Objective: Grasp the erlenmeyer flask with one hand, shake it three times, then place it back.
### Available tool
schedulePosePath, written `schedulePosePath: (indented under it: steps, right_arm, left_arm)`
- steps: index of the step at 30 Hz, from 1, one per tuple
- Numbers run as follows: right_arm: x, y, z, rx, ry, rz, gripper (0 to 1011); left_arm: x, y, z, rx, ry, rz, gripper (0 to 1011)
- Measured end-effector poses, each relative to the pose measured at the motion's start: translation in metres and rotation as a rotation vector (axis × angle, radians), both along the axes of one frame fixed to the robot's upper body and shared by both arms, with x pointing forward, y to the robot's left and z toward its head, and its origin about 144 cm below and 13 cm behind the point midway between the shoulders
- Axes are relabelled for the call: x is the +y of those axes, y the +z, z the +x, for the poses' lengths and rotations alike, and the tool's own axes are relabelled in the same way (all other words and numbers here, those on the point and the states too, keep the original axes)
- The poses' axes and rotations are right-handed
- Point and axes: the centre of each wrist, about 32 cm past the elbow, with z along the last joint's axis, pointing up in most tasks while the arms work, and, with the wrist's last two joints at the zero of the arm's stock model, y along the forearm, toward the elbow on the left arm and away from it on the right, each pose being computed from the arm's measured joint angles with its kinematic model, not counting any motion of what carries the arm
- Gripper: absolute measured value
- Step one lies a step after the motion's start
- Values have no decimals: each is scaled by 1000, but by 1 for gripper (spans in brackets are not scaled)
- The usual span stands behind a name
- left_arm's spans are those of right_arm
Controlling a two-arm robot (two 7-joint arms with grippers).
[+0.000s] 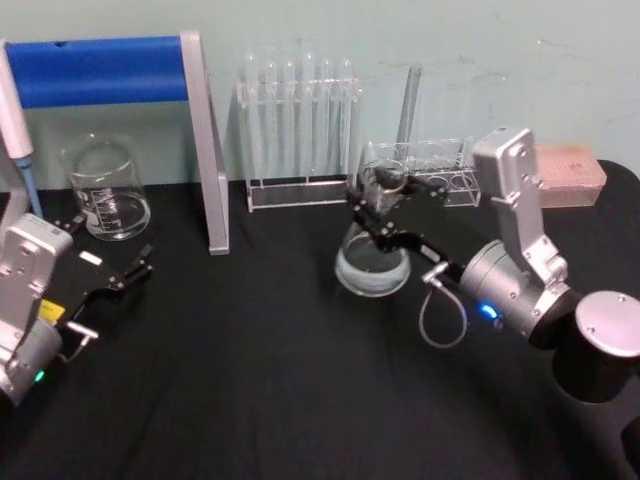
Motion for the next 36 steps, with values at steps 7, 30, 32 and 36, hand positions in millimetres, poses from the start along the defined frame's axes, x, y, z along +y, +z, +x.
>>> schedulePosePath:
  steps: [7,30,32,36]
  right_arm:
    - [-13,1,7,-7,-75,-5,449]
    - [-19,-1,10,-1,-125,-2,449]
    - [-17,-1,9,-1,-111,1,449]
    - [-8,-1,5,3,-64,9,449]
  left_arm:
    - [0,0,0,0,0,0,1001]
    - [0,0,0,0,0,0,1001]
    - [0,0,0,0,0,0,1001]
    - [0,0,0,0,0,0,1001]
